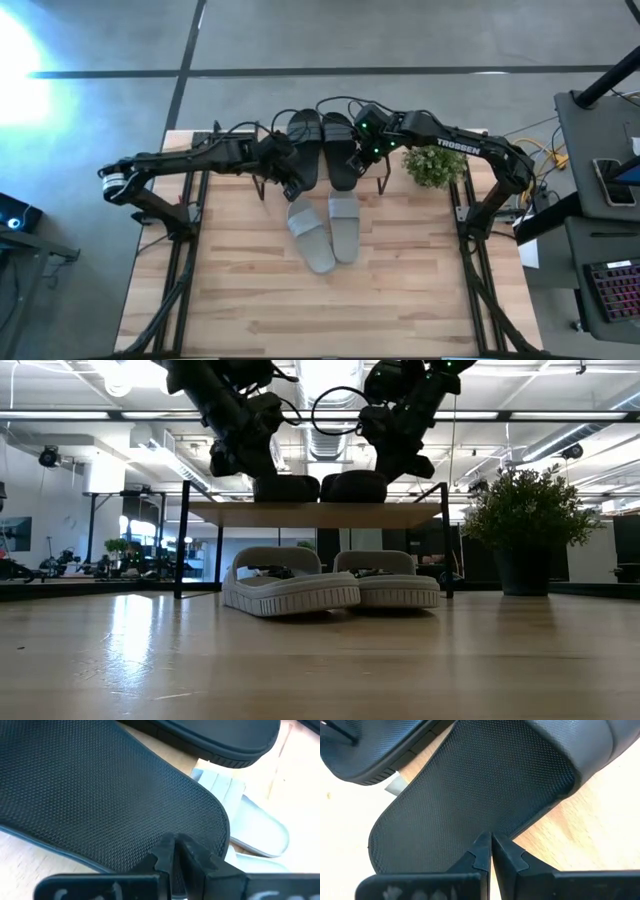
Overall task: Pick and place slides into the shelf
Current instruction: Adjust the black slippers on the shelf
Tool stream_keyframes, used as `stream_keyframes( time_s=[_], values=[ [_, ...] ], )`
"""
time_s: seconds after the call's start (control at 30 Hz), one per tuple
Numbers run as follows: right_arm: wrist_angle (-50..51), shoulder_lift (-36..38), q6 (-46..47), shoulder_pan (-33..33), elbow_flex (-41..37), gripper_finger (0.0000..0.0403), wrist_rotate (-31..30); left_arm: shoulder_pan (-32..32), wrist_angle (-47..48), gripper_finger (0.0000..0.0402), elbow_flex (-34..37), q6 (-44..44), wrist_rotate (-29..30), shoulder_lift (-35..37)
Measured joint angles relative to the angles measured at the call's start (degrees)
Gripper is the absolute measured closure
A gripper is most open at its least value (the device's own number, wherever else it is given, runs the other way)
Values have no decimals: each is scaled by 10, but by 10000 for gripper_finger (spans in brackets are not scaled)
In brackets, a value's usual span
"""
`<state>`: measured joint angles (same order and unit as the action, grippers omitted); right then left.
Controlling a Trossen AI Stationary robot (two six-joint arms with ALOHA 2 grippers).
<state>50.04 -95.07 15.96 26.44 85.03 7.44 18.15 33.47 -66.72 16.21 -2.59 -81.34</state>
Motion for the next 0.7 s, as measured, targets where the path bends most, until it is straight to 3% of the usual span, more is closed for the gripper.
stream_keyframes(
  time_s=[0.7],
  values=[
    [-50, 0, 17, 1, -1, 394, 15, 0, 1, 391, -23, -1, 48, 14]
  ],
)
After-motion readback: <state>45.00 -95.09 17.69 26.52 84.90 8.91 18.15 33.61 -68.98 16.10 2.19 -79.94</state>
